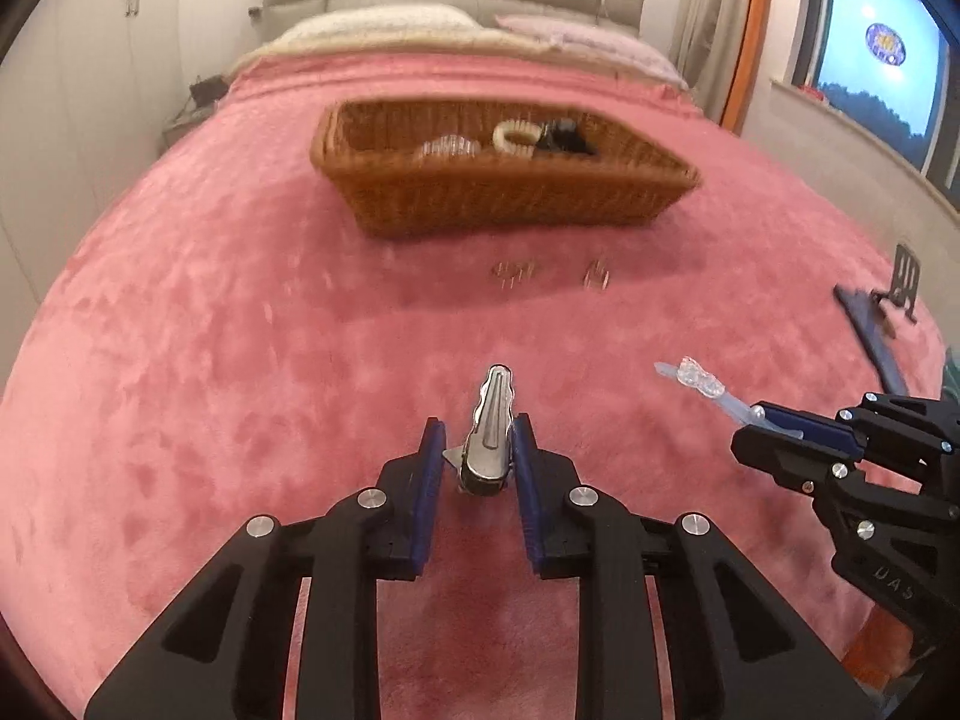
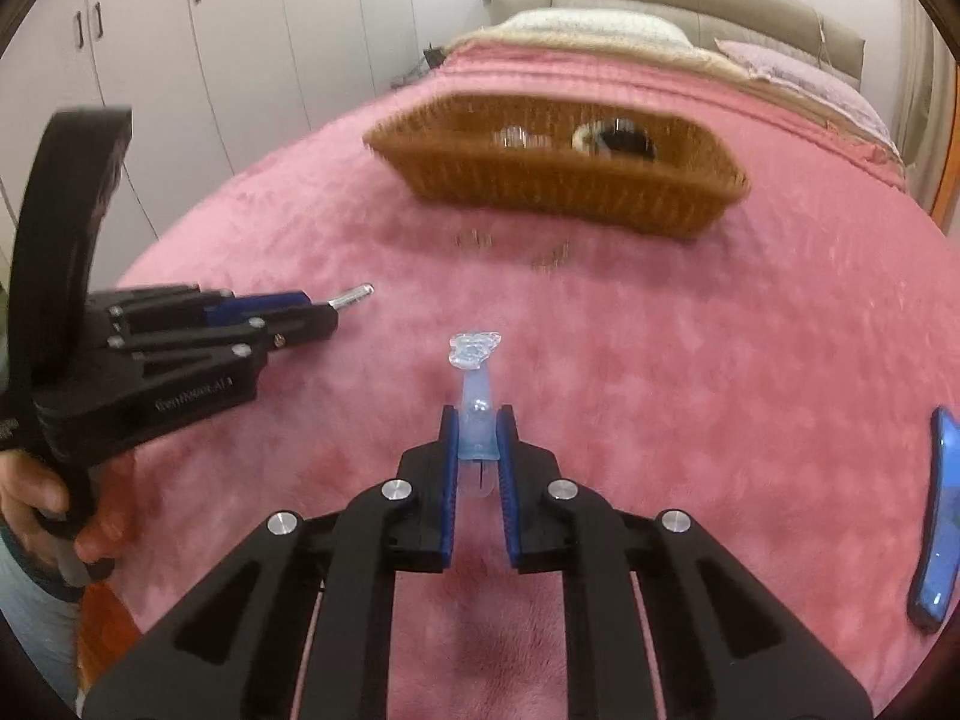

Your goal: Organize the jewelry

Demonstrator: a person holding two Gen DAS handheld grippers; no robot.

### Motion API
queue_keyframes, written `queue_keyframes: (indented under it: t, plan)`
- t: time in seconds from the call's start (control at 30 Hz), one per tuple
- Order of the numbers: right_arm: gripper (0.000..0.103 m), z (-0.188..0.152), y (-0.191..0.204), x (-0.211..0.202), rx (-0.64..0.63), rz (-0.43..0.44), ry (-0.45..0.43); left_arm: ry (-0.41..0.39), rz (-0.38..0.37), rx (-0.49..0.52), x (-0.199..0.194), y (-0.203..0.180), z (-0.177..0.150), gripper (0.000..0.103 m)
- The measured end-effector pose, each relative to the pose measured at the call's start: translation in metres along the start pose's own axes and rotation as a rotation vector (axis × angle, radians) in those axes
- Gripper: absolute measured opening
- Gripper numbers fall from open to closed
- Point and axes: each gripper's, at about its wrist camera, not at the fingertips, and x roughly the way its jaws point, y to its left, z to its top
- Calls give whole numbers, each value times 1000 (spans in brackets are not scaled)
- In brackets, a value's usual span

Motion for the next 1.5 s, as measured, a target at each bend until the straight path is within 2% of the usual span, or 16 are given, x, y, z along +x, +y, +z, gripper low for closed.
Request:
queue_keyframes:
  t: [0.17,0.27,0.37,0.5,0.67,0.73,0.87,1.03,1.23,1.27,1.3,1.43,1.5]
  plan:
    - [11,45,-7,-23,-9,-14,-114,-140,-22,0,-29,-1,35,21]
    - [11,80,-19,-23,1,-31,-167,-236,-31,-5,-40,0,75,21]
    - [11,117,-34,-13,19,-51,-209,-291,-41,-11,-37,3,110,21]
    - [11,161,-54,18,48,-67,-209,-307,-57,-31,-17,8,146,21]
    - [11,198,-77,69,78,-104,-172,-272,-67,-73,31,19,176,21]
    - [11,205,-84,89,90,-120,-145,-237,-79,-101,52,26,182,21]
    - [11,212,-102,126,144,-80,-70,-173,-73,-146,90,38,186,21]
    - [11,211,-115,149,180,-75,-14,-138,-71,-156,107,47,183,21]
    - [11,209,-116,156,201,-62,4,-119,-78,-168,113,49,178,22]
    - [12,208,-116,155,206,-57,4,-117,-82,-170,111,50,178,28]
    - [13,206,-117,152,209,-51,3,-116,-92,-173,109,50,177,42]
    - [29,199,-119,129,227,-33,-30,-142,-102,-165,91,50,173,45]
    - [32,193,-119,113,239,-13,-54,-165,-130,-160,74,48,168,49]
